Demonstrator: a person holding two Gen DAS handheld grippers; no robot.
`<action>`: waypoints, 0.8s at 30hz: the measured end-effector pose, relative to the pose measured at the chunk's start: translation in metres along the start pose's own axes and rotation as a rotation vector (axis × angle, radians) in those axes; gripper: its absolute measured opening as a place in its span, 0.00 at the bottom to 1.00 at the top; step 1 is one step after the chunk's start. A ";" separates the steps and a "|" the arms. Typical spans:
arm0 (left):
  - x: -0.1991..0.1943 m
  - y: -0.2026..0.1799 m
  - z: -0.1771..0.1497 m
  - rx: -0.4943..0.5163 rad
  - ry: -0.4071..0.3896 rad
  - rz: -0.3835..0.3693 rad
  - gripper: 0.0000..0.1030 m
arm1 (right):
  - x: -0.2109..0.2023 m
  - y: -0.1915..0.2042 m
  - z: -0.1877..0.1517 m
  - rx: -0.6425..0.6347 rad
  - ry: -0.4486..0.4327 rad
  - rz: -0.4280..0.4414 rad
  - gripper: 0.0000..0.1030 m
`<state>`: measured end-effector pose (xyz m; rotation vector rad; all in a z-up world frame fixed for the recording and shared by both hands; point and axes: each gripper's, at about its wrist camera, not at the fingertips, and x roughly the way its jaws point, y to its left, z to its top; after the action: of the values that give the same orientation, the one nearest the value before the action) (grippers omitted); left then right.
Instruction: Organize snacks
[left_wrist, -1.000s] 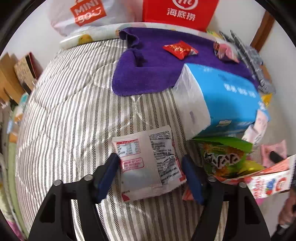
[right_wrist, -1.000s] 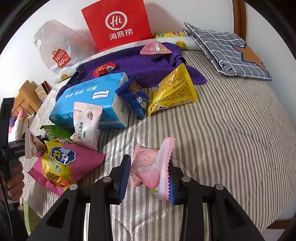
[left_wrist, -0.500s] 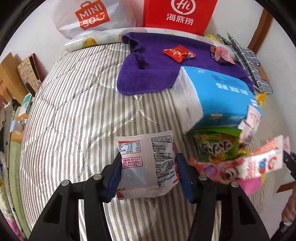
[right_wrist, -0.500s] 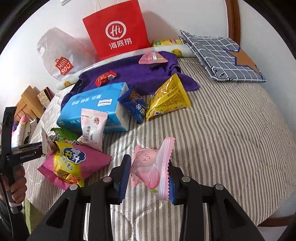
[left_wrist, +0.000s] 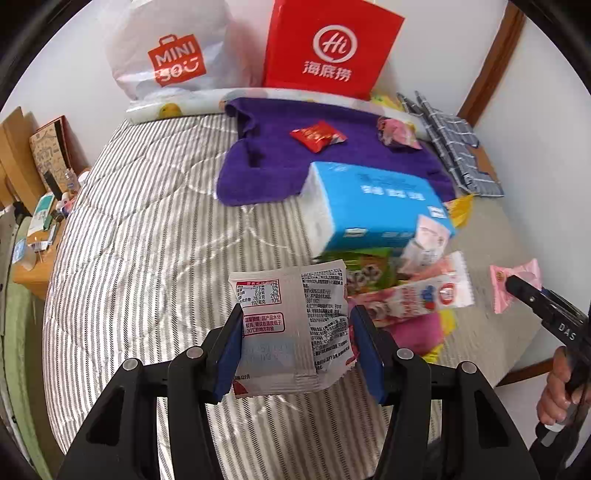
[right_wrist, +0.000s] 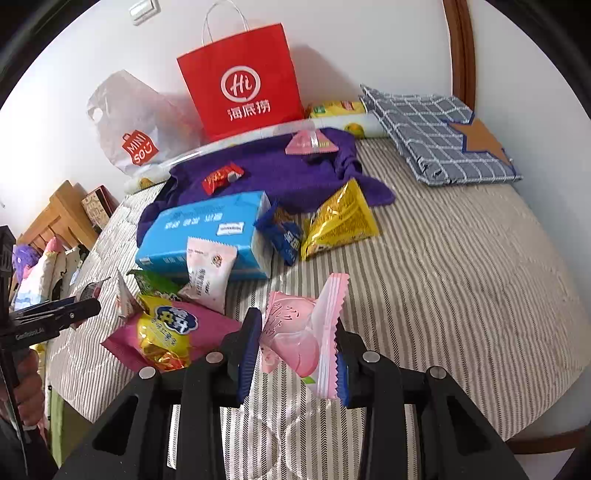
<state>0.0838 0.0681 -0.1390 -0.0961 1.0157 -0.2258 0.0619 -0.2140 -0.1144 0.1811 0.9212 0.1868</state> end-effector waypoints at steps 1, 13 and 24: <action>-0.002 -0.001 0.000 0.001 -0.002 -0.006 0.54 | -0.003 0.001 0.001 0.001 -0.007 0.002 0.32; -0.027 -0.021 -0.006 0.005 -0.045 -0.076 0.54 | -0.027 0.017 0.005 -0.025 -0.054 0.028 0.32; -0.043 -0.033 -0.002 0.027 -0.084 -0.096 0.54 | -0.038 0.032 0.015 -0.057 -0.097 0.045 0.32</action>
<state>0.0556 0.0455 -0.0986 -0.1287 0.9249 -0.3205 0.0489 -0.1933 -0.0684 0.1573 0.8150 0.2438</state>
